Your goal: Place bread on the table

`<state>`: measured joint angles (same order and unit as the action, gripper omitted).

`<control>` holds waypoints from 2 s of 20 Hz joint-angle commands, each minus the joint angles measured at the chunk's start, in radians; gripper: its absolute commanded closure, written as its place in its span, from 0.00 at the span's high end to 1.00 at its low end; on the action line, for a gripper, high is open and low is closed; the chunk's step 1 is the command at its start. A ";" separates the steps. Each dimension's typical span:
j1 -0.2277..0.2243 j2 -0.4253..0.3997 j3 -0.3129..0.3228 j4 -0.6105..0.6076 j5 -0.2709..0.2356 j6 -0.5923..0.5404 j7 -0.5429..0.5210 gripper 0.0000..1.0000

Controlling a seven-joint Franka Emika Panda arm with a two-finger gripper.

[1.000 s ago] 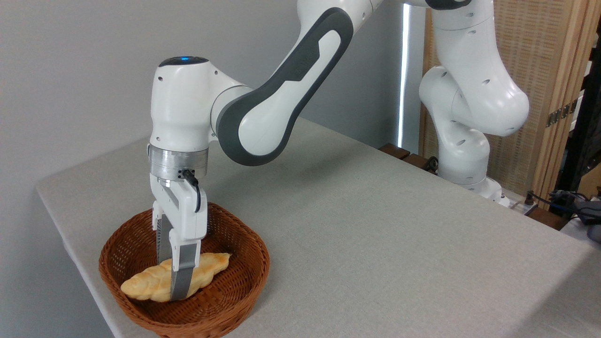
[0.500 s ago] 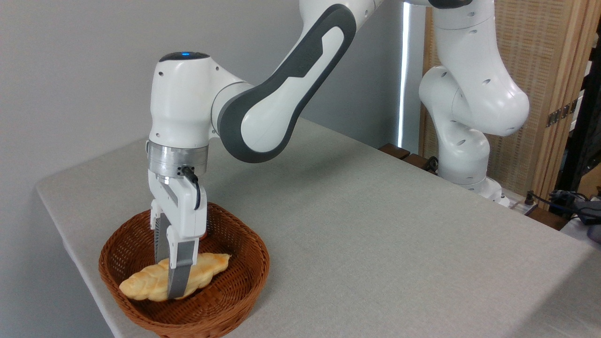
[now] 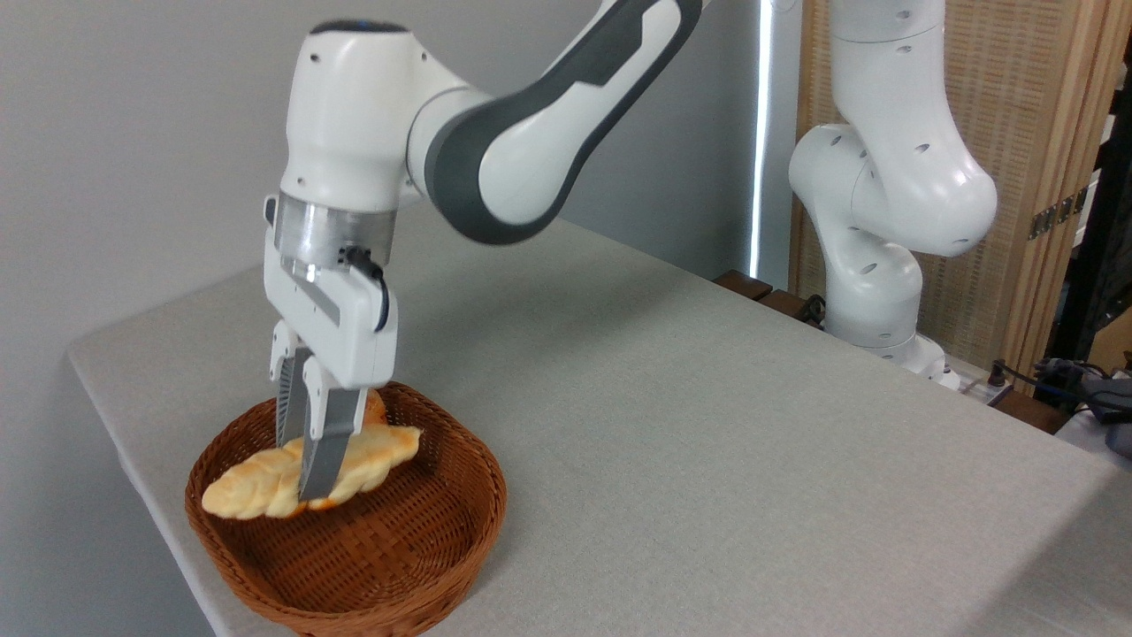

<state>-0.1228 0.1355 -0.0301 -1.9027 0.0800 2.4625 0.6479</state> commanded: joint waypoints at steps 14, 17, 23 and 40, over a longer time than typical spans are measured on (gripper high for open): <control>-0.011 -0.322 -0.002 -0.113 -0.181 -0.675 -0.011 0.51; -0.035 -0.353 -0.007 -0.188 -0.180 -0.689 -0.028 0.51; -0.049 -0.355 -0.008 -0.291 -0.169 -0.579 -0.028 0.51; -0.063 -0.281 -0.007 -0.311 -0.086 -0.474 -0.033 1.00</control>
<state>-0.1796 -0.1393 -0.0435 -2.2156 -0.0303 1.9850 0.6297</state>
